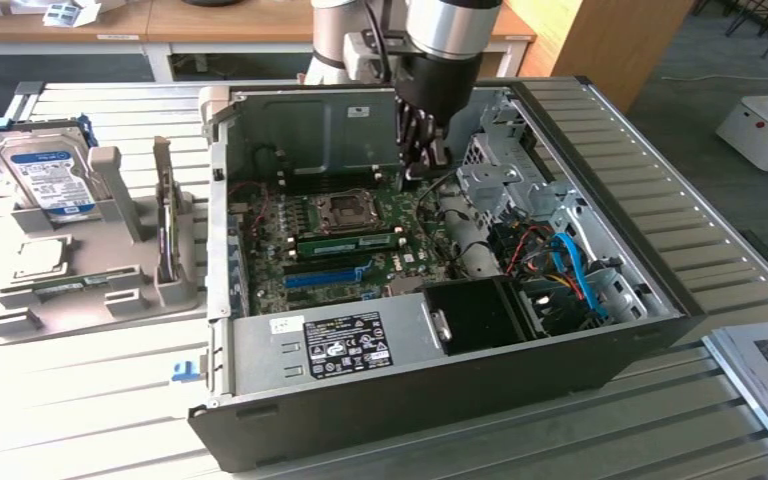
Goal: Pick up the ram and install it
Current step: 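Press down the ram until it locks into place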
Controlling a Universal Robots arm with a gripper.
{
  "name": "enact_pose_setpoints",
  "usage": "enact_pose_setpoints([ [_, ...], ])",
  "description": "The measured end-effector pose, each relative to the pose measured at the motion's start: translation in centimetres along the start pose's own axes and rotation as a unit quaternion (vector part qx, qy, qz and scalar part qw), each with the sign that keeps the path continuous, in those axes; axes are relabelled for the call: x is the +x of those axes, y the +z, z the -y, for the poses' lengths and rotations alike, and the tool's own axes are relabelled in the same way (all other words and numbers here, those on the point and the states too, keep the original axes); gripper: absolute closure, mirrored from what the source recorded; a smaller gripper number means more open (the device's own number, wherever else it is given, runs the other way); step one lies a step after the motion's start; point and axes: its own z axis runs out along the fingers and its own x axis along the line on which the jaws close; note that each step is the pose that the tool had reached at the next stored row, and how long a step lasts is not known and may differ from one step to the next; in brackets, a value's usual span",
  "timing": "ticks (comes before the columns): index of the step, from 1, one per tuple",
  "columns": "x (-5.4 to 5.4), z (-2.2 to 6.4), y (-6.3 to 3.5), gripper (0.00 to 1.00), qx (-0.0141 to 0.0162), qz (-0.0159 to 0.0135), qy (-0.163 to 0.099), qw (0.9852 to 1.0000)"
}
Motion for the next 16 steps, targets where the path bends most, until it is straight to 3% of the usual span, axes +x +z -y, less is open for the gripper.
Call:
enact_pose_setpoints([
  [16, 0.0, 0.09, 2.29, 0.90, 0.0011, 0.0000, 0.000, 1.0000],
])
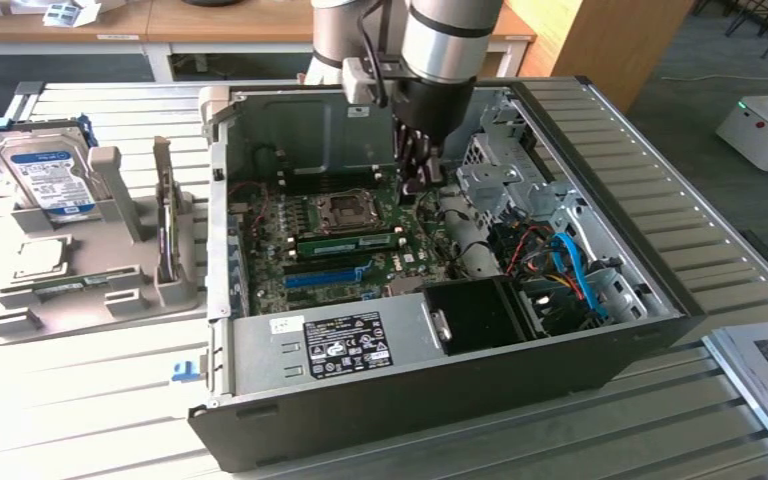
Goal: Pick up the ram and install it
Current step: 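Press down the ram until it locks into place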
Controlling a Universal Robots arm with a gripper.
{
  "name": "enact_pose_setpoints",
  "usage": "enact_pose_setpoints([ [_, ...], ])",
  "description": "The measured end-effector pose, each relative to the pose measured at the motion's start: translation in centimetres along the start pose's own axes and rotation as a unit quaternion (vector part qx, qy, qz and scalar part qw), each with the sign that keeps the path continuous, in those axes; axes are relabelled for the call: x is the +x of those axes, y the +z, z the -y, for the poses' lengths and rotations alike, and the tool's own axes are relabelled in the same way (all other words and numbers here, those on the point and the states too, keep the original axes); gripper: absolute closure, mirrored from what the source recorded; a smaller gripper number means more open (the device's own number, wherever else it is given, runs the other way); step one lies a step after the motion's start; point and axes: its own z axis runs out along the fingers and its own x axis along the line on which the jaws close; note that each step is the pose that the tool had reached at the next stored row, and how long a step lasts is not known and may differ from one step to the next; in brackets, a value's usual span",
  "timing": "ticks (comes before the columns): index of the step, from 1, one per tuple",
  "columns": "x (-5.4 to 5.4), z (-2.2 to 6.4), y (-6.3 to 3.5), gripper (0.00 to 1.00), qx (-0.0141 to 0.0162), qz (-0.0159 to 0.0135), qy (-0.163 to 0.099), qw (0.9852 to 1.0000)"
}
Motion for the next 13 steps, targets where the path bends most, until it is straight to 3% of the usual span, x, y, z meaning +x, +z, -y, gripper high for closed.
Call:
enact_pose_setpoints([
  [13, 0.0, 0.07, 1.95, 0.90, 0.0003, 0.0000, 0.000, 1.0000],
])
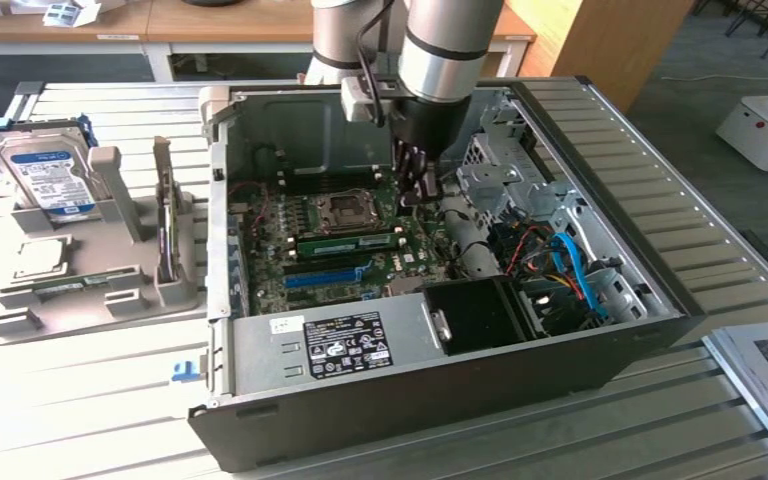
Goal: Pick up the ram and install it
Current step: 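Press down the ram until it locks into place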
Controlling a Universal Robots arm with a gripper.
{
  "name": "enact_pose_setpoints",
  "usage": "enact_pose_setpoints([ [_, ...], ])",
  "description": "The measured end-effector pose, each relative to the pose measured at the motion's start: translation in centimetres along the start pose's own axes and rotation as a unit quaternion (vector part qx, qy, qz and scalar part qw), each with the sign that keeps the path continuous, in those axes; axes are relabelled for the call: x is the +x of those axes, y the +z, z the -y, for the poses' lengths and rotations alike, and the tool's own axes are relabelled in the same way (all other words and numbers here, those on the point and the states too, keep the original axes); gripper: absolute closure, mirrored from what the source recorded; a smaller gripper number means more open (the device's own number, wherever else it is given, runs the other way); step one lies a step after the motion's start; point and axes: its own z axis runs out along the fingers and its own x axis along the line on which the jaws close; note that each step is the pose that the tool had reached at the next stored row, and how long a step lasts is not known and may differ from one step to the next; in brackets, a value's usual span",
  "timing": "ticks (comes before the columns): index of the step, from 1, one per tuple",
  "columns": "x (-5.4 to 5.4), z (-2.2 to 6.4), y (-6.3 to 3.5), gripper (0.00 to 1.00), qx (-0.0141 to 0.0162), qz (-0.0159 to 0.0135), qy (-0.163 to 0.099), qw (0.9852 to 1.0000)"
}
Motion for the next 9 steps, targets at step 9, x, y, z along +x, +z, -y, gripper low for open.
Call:
enact_pose_setpoints([
  [9, 0.0, 0.04, 1.21, 0.90, 0.0002, 0.0000, 0.000, 1.0000],
])
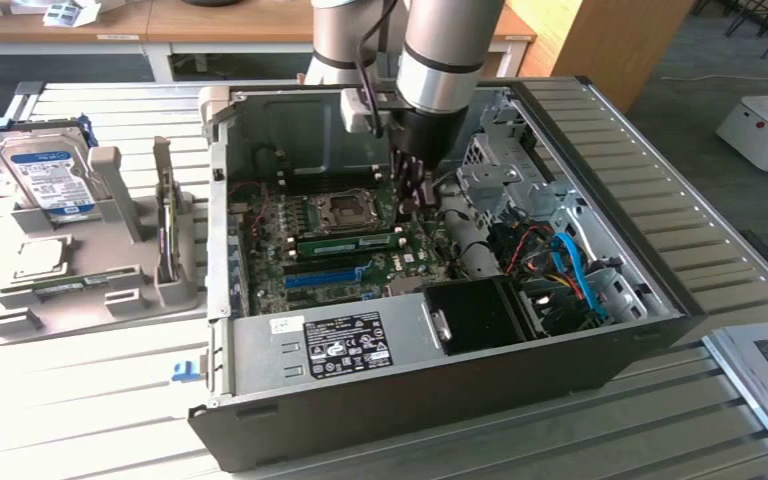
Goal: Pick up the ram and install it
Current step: 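Press down the ram until it locks into place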
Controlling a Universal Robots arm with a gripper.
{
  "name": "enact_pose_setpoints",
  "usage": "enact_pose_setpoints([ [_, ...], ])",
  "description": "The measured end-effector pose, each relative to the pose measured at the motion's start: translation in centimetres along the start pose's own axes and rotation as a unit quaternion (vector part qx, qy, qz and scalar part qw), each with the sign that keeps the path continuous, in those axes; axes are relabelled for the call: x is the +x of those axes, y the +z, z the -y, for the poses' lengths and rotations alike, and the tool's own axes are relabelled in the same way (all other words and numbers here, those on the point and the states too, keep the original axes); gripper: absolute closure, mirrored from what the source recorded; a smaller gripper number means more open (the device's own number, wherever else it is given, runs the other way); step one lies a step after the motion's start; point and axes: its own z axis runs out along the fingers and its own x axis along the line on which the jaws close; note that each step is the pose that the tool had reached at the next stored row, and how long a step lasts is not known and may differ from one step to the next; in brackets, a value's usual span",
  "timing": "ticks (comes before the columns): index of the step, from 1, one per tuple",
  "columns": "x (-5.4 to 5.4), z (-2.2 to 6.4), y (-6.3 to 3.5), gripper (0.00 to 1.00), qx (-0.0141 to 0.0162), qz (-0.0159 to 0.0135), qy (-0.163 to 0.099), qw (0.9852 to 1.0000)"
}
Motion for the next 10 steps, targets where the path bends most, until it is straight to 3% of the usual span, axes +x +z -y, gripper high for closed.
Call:
enact_pose_setpoints([
  [10, 0.0, 0.04, 1.23, 0.90, 0.0002, 0.0001, 0.000, 1.0000],
])
